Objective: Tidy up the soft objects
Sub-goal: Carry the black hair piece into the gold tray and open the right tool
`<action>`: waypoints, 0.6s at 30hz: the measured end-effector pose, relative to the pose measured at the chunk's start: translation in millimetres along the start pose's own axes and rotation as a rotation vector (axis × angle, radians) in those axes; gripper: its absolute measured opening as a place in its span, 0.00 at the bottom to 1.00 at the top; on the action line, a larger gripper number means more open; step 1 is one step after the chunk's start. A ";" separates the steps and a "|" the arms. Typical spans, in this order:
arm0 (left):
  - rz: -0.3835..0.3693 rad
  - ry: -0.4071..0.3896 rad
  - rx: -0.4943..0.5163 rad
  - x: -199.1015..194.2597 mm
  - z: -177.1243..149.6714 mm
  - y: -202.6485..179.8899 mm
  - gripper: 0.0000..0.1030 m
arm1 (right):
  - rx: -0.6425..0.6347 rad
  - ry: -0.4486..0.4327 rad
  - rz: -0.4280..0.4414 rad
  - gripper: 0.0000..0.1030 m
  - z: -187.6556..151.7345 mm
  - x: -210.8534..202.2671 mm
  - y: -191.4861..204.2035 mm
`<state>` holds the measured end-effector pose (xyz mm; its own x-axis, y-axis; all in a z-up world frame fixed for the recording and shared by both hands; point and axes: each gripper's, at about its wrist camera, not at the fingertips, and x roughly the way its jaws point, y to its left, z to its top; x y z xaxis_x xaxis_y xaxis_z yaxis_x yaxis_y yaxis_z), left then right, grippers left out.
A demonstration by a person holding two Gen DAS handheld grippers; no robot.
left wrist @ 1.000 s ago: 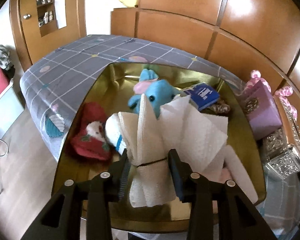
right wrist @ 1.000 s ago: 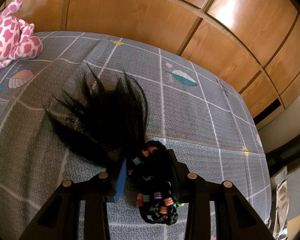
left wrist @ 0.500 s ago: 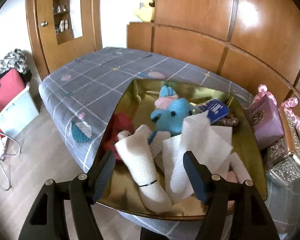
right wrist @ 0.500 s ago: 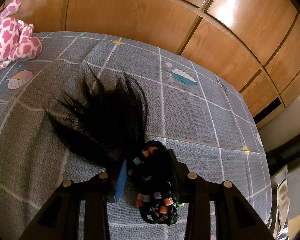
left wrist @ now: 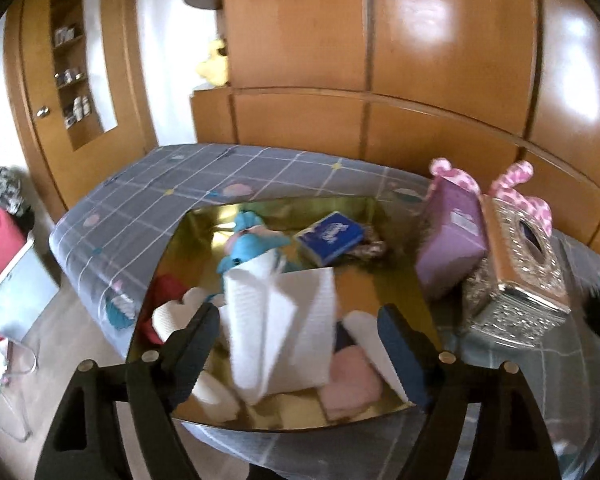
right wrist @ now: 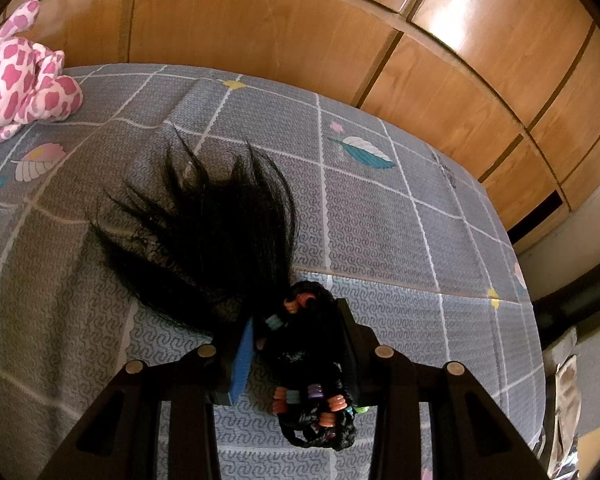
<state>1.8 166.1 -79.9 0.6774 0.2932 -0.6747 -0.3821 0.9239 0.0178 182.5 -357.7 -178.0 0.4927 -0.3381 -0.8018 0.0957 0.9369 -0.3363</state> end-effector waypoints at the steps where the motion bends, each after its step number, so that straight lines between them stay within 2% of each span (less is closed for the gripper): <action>1: -0.004 -0.003 0.014 -1.4 0.1 -5.8 0.79 | 0.007 0.003 0.004 0.36 0.3 0.4 -0.9; 4: -0.024 0.004 0.037 -2.1 -0.4 -17.0 0.80 | 0.051 0.020 0.031 0.35 1.6 1.6 -6.6; 11: -0.064 0.033 0.071 0.9 -5.7 -33.3 0.81 | 0.282 0.101 0.140 0.33 2.1 4.7 -28.9; 18: -0.090 0.045 0.083 3.3 -11.0 -36.4 0.87 | 0.391 0.111 0.144 0.33 6.4 -0.8 -27.8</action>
<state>11.0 130.7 -90.8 0.6771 0.1981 -0.7087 -0.2661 0.9638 0.0152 185.0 -382.9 -164.9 0.4308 -0.1887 -0.8825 0.3640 0.9312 -0.0214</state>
